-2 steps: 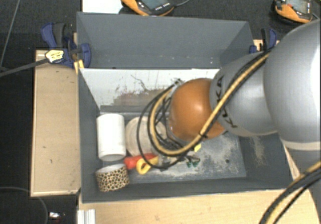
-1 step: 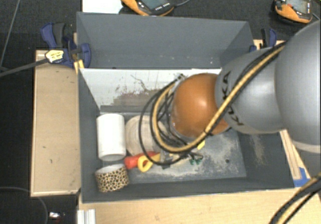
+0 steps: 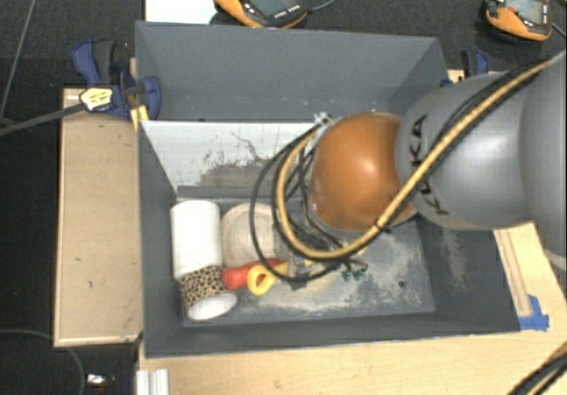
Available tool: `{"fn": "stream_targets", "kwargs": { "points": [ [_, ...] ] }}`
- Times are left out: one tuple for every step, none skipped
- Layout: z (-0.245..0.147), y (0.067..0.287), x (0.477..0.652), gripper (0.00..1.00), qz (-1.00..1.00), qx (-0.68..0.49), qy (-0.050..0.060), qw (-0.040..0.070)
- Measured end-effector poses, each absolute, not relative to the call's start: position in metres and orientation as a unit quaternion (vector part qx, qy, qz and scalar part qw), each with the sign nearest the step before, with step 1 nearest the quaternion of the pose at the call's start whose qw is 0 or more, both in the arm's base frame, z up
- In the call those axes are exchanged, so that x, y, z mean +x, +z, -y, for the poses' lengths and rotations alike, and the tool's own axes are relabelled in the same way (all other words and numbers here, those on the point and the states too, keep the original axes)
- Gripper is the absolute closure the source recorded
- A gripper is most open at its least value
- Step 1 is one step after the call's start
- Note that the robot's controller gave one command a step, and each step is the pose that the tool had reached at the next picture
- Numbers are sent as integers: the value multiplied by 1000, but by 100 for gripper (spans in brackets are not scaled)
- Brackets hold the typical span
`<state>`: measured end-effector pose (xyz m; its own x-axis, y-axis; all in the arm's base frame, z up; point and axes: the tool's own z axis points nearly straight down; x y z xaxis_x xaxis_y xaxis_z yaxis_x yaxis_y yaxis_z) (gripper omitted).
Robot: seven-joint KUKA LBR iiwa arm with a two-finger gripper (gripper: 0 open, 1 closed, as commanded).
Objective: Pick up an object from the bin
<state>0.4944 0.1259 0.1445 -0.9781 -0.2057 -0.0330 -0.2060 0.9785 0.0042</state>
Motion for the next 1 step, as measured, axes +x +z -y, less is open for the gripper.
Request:
{"fn": "stream_targets", "kwargs": {
  "points": [
    [-126, 172, 495, 100, -995, -102, 4, 17]
  ]
}}
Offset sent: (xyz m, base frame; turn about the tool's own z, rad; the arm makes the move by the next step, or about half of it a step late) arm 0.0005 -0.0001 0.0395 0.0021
